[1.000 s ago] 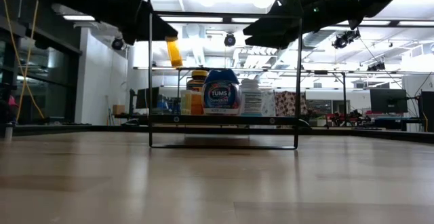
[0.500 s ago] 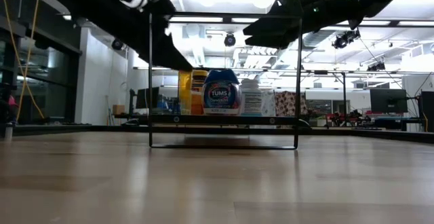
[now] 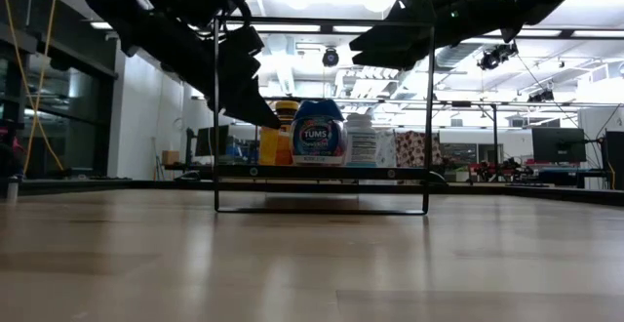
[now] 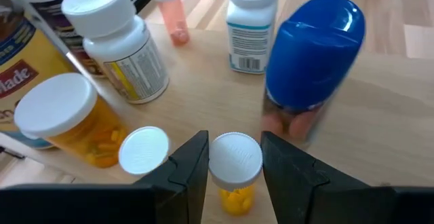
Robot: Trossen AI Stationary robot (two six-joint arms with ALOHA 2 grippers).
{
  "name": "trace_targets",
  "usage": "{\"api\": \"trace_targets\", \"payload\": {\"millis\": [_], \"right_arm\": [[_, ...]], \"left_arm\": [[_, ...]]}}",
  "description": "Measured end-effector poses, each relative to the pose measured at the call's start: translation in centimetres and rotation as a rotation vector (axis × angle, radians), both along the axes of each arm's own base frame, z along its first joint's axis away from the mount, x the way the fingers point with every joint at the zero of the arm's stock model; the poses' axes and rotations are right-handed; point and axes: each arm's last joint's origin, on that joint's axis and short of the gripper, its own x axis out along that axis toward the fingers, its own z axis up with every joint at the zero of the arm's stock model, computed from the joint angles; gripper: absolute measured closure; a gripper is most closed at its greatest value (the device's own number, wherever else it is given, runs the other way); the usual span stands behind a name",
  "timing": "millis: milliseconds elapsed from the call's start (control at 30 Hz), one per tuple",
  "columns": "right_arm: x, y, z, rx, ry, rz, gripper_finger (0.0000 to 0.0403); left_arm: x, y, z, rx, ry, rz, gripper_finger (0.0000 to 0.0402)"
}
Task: Pick and place medicine bottles onto shelf by color
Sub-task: Put the small orange medicine bottle on the shelf, then return to Home Position
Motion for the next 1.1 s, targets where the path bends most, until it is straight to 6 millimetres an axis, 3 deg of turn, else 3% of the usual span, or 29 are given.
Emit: {"api": "trace_targets", "payload": {"millis": [333,667,900,1100], "right_arm": [[0.0,0.0,0.0,0.000,0.000,0.000,0.0105],[0.0,0.0,0.0,0.000,0.000,0.000,0.0105],[0.0,0.0,0.0,0.000,0.000,0.000,0.0105],[0.0,0.0,0.0,0.001,0.000,0.000,0.0105]], "left_arm": [[0.0,0.1,0.0,-0.026,-0.015,0.020,0.0270],[-0.1,0.1,0.2,-0.023,-0.024,0.022,0.0205],[-1.0,-0.3,2.7,-0.006,-0.110,0.010,0.0176],[-3.0,-1.6,5.2,0.036,-0.216,-0.042,0.0174]]}}
